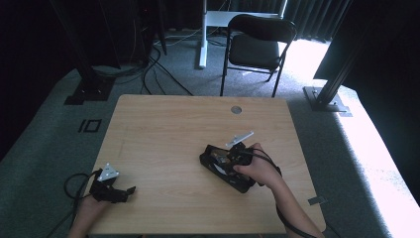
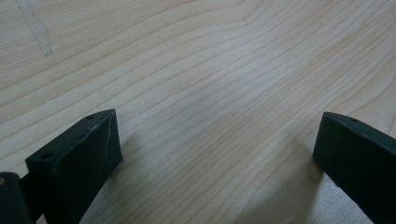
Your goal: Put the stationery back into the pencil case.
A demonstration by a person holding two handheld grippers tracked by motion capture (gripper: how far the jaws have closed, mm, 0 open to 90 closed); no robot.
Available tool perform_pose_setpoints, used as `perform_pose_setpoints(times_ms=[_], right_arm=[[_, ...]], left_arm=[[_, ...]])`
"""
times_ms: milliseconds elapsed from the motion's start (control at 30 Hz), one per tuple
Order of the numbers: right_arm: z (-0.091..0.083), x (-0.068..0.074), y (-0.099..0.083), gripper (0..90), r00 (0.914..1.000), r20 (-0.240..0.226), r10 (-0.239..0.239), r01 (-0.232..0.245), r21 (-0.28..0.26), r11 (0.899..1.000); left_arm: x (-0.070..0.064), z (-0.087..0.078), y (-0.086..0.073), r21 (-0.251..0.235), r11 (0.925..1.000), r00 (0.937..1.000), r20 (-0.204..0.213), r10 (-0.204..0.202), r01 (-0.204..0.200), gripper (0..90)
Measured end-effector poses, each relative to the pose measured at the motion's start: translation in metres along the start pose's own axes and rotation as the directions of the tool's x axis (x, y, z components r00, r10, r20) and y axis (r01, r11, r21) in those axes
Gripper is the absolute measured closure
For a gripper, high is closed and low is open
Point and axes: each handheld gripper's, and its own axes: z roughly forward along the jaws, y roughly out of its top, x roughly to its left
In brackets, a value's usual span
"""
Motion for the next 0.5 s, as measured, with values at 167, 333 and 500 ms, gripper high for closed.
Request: perform_pose_setpoints(times_ms=[167,333,500], right_arm=[[0.009,-0.001,0.002,50.0,1.0,0.008,-0.006,0.005,0.029,1.0],[0.017,-0.002,0.002,50.0,0.9997,0.023,-0.008,0.007,0.067,0.998],[0.024,-0.002,0.002,50.0,0.9998,0.02,-0.005,0.003,0.089,0.996]], left_arm=[[0.0,0.0,0.0,0.0,1.0,1.0,0.0,0.0,0.0,1.2],[0.0,0.0,0.0,0.0,1.0,1.0,0.0,0.0,0.0,1.2],[0.0,0.0,0.0,0.0,1.0,1.0,0.0,0.0,0.0,1.2]])
